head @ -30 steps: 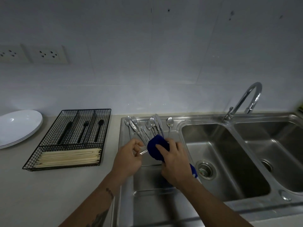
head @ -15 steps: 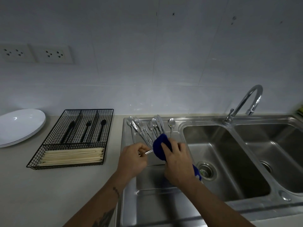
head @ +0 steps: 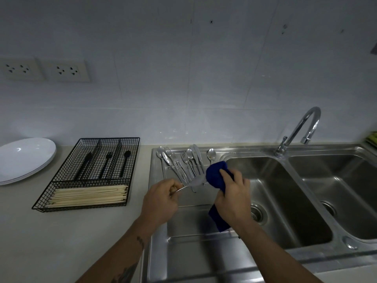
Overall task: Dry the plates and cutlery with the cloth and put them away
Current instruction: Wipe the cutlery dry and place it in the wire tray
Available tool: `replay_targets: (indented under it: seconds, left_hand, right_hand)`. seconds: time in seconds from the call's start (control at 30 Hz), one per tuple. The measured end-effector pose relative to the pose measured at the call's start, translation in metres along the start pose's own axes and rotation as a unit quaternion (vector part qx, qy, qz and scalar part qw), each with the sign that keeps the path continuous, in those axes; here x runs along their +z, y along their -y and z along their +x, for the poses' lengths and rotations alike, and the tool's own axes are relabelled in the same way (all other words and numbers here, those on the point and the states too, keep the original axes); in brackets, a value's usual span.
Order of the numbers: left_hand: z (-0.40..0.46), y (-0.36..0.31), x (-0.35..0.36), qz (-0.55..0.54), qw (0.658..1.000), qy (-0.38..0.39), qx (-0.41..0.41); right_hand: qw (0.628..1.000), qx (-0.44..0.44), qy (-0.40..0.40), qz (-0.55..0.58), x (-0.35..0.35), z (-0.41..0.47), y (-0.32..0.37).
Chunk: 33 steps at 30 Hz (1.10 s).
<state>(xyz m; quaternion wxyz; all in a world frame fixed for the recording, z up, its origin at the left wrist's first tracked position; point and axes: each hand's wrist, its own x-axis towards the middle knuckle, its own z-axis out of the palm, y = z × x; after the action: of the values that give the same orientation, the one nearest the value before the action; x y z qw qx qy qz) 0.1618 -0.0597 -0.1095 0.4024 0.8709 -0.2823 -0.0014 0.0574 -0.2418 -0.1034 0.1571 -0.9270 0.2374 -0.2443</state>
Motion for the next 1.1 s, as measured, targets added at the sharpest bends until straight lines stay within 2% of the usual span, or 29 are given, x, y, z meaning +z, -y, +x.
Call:
replay_targets:
  seconds: [0.1, 0.2, 0.27, 0.37, 0.53, 0.67, 0.73, 0.83, 0.87, 0.97, 1.1]
  left_hand:
    - [0.002, -0.003, 0.002, 0.005, 1.0, 0.013, -0.006]
    - [0.008, -0.014, 0.004, -0.035, 0.997, 0.044, -0.056]
    - [0.012, -0.018, 0.003, -0.061, 0.993, 0.068, -0.081]
    - [0.012, -0.018, 0.002, -0.083, 0.989, 0.077, -0.094]
    - [0.01, -0.024, 0.008, -0.122, 0.98, 0.114, -0.108]
    - [0.005, -0.022, 0.014, -0.086, 0.984, 0.129, -0.082]
    - [0.003, -0.02, 0.015, -0.084, 0.986, 0.123, -0.071]
    - [0.003, -0.02, 0.014, -0.101, 0.986, 0.118, -0.059]
    - [0.003, -0.021, 0.013, -0.106, 0.986, 0.114, -0.058]
    - [0.001, -0.019, 0.012, -0.108, 0.987, 0.103, -0.057]
    - [0.002, -0.018, 0.017, -0.097, 0.986, 0.126, -0.042]
  right_hand:
    - [0.998, -0.057, -0.003, 0.005, -0.006, -0.003, 0.01]
    - [0.989, -0.137, 0.054, -0.015, -0.004, -0.011, 0.017]
    - [0.989, -0.122, 0.07, -0.043, -0.001, -0.015, 0.009]
    - [0.995, -0.04, 0.062, -0.065, -0.005, -0.015, -0.003]
    - [0.982, -0.16, 0.078, -0.067, -0.011, -0.018, -0.002]
    - [0.992, -0.068, 0.084, -0.062, -0.008, -0.018, -0.014]
    - [0.993, -0.073, 0.076, -0.06, -0.008, -0.019, -0.012]
    - [0.985, -0.143, 0.076, -0.055, -0.013, -0.02, -0.011]
    - [0.986, -0.141, 0.075, -0.048, -0.013, -0.019, -0.014]
    - [0.996, -0.066, 0.064, 0.006, -0.011, -0.017, -0.021]
    - [0.993, -0.029, 0.067, 0.098, -0.01, -0.015, -0.012]
